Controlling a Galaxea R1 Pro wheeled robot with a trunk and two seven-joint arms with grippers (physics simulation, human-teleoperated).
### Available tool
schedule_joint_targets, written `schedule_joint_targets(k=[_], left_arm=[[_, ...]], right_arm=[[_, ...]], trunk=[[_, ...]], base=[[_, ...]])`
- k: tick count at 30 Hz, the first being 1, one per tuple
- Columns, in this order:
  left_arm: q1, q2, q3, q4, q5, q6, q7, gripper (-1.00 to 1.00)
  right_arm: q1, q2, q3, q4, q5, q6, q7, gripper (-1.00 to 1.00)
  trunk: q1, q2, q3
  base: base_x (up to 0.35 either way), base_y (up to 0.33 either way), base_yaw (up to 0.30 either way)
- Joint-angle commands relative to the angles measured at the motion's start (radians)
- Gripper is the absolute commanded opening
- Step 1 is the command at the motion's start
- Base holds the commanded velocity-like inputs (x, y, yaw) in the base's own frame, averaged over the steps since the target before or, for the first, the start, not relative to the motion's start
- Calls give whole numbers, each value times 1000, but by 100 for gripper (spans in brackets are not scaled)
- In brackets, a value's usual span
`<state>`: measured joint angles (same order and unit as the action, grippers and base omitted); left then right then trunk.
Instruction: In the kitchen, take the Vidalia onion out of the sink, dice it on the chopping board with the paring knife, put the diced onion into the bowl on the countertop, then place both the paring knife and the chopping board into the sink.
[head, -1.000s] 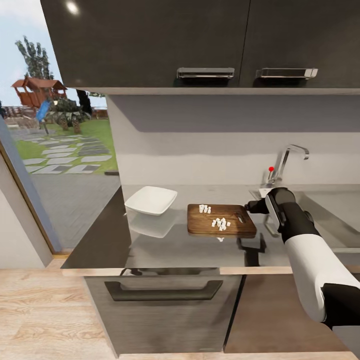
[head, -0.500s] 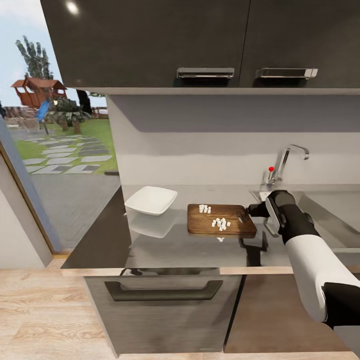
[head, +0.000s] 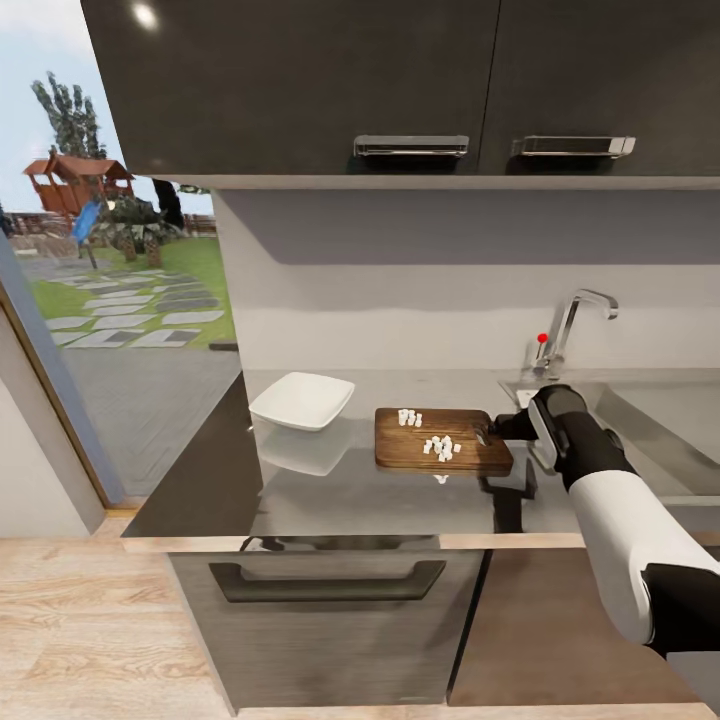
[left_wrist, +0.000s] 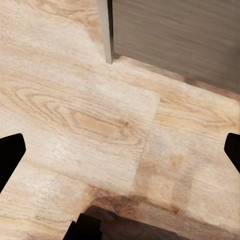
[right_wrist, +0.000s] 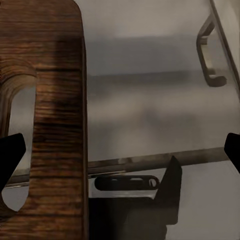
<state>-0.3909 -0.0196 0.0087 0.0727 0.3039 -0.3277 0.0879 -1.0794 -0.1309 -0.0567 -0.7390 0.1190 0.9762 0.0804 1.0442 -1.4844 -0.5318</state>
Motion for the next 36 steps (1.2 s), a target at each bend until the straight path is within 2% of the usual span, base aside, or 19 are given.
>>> schedule_joint_targets(k=[1, 36], left_arm=[[-2, 0, 1, 4, 1, -7, 1, 100], [-2, 0, 1, 4, 1, -7, 0, 100]], right_arm=[[-1, 0, -2, -1, 10, 4, 8, 100], [-1, 7, 1, 76, 9, -31, 5, 100]], trunk=[[0, -1, -1], [0, -1, -1]], base=[[0, 0, 0], [0, 0, 0]])
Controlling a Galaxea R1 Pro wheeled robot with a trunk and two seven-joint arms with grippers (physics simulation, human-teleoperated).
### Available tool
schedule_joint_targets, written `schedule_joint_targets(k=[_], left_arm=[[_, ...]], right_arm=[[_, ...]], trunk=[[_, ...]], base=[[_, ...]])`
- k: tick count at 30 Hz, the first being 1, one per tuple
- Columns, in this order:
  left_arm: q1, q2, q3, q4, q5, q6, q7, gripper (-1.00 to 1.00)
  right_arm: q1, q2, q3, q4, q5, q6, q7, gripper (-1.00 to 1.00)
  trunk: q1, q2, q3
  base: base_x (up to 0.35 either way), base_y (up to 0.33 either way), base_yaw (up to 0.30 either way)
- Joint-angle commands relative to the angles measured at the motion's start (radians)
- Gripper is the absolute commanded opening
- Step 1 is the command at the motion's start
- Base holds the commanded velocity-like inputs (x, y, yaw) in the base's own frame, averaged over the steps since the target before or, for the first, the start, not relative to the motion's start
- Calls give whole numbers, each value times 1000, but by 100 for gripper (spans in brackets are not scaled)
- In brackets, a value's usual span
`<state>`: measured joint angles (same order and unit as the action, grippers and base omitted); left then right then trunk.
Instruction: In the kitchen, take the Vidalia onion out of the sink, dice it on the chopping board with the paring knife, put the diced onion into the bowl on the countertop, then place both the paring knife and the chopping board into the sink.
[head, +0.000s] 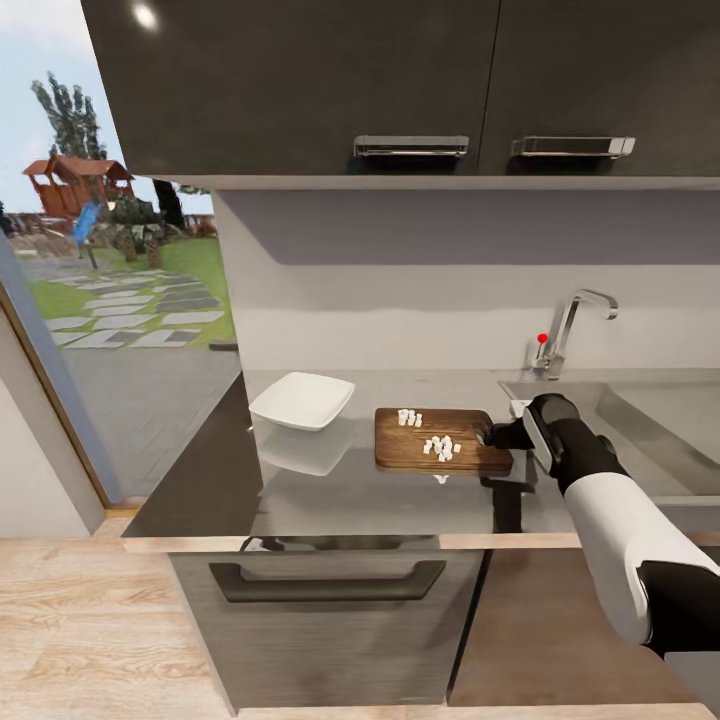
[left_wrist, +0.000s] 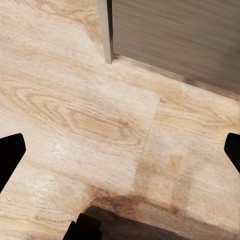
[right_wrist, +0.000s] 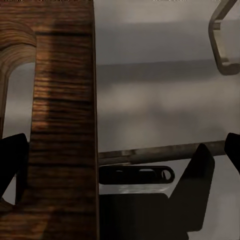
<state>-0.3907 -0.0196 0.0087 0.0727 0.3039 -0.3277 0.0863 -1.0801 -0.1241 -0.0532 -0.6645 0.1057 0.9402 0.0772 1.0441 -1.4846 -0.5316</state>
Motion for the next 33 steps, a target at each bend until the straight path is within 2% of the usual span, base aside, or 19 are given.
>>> schedule_joint_targets(k=[1, 7, 8, 33], left_arm=[[-2, 0, 1, 4, 1, -7, 1, 100], [-2, 0, 1, 4, 1, -7, 1, 100], [-2, 0, 1, 4, 1, -7, 1, 100], [-2, 0, 1, 4, 1, -8, 6, 100]], right_arm=[[0, 0, -2, 1, 22, 4, 9, 100], [0, 1, -2, 2, 23, 3, 9, 100], [0, 1, -2, 2, 23, 3, 9, -100], [0, 3, -2, 2, 22, 3, 9, -100]], trunk=[[0, 0, -1], [0, 0, -1], [0, 0, -1], [0, 0, -1]], base=[[0, 0, 0], [0, 0, 0], [0, 0, 0], [0, 0, 0]])
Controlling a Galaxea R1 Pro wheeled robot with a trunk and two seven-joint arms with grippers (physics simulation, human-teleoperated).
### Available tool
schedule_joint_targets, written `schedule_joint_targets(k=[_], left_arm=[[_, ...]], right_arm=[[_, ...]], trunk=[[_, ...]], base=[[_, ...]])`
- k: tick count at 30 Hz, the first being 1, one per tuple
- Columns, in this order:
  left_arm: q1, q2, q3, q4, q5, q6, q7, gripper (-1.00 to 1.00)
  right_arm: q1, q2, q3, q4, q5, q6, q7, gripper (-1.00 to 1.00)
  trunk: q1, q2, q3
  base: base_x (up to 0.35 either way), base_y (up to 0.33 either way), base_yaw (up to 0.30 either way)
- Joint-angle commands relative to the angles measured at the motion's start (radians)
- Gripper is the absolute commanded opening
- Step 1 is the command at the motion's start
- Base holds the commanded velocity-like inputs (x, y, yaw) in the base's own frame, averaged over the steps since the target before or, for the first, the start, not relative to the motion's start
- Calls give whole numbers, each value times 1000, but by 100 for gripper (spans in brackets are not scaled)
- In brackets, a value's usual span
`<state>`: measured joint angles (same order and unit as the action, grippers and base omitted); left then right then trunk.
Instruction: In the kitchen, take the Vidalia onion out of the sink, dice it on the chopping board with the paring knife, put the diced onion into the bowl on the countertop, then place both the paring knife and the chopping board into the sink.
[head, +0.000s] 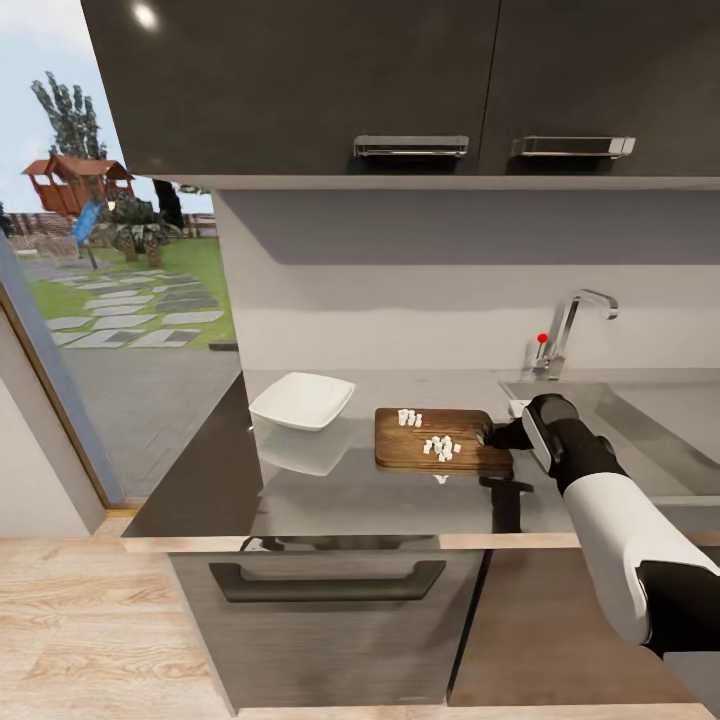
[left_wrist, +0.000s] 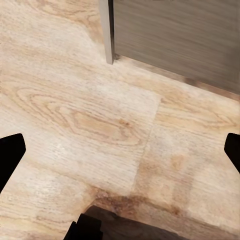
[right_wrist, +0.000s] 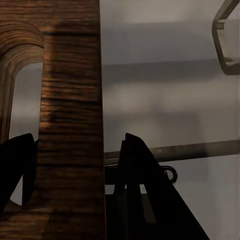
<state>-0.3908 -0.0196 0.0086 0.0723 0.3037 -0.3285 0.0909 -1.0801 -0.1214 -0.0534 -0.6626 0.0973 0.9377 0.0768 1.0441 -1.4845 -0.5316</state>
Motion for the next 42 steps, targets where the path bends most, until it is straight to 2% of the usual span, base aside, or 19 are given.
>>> schedule_joint_targets(k=[1, 4, 28, 42], left_arm=[[-2, 0, 1, 4, 1, -7, 1, 100], [-2, 0, 1, 4, 2, -7, 1, 100], [-2, 0, 1, 4, 2, -7, 4, 100], [-2, 0, 1, 4, 2, -7, 0, 100]], right_arm=[[0, -1, -2, 0, 30, 6, 9, -100], [0, -1, -2, 0, 30, 6, 9, -100], [0, 5, -2, 0, 30, 6, 11, -100], [0, 5, -2, 0, 29, 6, 13, -100]], trunk=[[0, 0, -1], [0, 0, -1], [-92, 168, 74], [-92, 168, 74]], base=[[0, 0, 0], [0, 0, 0], [0, 0, 0], [0, 0, 0]])
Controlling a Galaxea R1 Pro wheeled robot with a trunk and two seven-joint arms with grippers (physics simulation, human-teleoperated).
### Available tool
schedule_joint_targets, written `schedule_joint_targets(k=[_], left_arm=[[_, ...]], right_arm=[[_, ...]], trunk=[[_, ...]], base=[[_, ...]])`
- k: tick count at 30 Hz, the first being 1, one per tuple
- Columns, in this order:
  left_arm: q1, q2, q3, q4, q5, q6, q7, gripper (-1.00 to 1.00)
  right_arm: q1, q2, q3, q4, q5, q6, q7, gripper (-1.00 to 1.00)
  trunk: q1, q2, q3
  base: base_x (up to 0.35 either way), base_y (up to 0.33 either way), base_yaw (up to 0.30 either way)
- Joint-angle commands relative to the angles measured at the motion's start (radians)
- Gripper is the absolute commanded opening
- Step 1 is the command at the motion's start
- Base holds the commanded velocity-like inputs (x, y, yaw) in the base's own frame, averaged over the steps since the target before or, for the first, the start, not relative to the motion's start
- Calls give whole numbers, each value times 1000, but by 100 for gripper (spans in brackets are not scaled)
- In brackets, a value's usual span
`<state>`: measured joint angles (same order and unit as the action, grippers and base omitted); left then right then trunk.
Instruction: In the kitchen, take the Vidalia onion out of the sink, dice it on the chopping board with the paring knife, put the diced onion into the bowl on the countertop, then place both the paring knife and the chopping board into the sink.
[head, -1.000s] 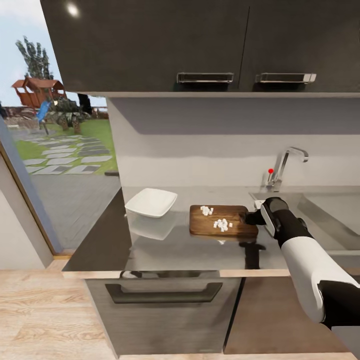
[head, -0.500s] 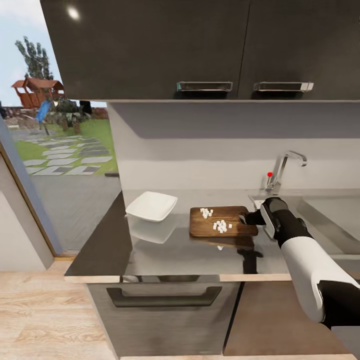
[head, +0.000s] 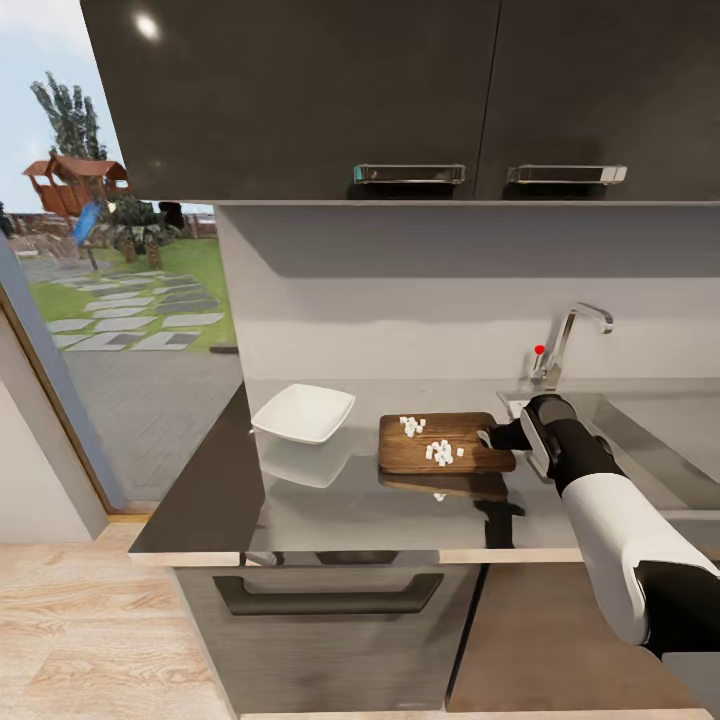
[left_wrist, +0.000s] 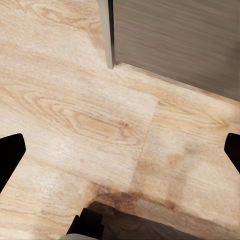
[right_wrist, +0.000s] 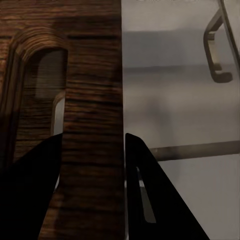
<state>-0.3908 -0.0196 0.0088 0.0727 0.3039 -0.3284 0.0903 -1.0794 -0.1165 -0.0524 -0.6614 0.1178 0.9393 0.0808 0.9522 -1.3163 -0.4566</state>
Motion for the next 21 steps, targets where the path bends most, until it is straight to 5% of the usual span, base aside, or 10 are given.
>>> schedule_joint_targets(k=[1, 21], left_arm=[[-2, 0, 0, 4, 1, -7, 1, 100], [-2, 0, 0, 4, 1, -7, 0, 100]], right_arm=[[-1, 0, -3, -1, 8, 4, 8, -100], [-1, 12, -6, -17, 6, 13, 5, -100]], trunk=[[0, -1, -1], [0, -1, -1]], base=[[0, 0, 0], [0, 0, 0]])
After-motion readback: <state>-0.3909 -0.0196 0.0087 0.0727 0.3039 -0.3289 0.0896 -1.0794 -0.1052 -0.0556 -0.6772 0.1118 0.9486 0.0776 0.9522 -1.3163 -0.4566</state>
